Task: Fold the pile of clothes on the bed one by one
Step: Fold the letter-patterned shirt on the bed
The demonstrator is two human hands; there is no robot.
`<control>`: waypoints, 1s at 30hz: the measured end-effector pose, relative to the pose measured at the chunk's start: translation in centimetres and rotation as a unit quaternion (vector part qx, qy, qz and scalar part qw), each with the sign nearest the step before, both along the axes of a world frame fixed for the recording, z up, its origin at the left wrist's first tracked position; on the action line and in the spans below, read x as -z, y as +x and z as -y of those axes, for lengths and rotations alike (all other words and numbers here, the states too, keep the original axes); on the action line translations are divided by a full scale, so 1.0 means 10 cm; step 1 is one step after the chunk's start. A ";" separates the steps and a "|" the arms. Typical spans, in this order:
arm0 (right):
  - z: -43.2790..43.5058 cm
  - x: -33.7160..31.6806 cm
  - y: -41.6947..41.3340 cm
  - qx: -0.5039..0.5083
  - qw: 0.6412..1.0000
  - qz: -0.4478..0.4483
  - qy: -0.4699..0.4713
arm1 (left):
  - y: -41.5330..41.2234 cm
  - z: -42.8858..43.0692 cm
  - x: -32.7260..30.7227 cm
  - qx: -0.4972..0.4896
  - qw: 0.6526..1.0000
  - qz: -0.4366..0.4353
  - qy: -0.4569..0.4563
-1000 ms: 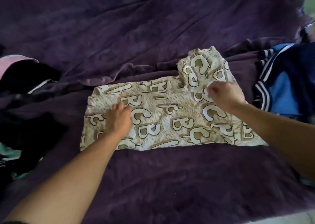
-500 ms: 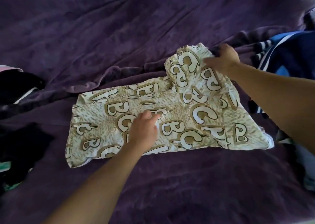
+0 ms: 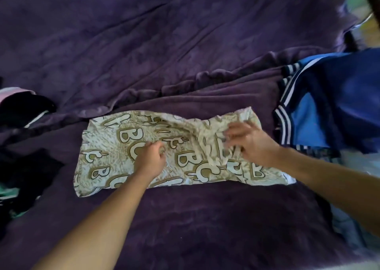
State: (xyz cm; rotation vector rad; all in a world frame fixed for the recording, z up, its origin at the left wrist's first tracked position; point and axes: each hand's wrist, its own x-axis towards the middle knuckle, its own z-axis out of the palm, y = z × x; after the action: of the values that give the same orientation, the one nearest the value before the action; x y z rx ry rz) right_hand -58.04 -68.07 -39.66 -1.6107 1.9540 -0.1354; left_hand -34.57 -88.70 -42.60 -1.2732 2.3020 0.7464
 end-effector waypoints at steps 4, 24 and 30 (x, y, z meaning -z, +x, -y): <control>-0.56 0.18 0.05 0.175 0.979 0.015 -0.101 | -0.23 -0.30 -0.16 0.027 0.983 -0.139 -0.119; 0.03 -0.28 0.31 0.515 0.744 0.416 0.087 | 0.00 -0.24 -0.04 -0.105 0.984 -0.115 0.093; 1.14 -0.37 1.13 0.558 0.728 0.392 0.078 | 1.08 0.42 -0.26 -0.166 0.983 -0.063 0.047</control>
State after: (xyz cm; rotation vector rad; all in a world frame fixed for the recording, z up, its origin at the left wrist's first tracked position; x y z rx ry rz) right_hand -46.69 -79.43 -35.99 0.0286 1.8206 -0.9184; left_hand -23.78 -92.89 -40.05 -1.6277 2.1429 1.0620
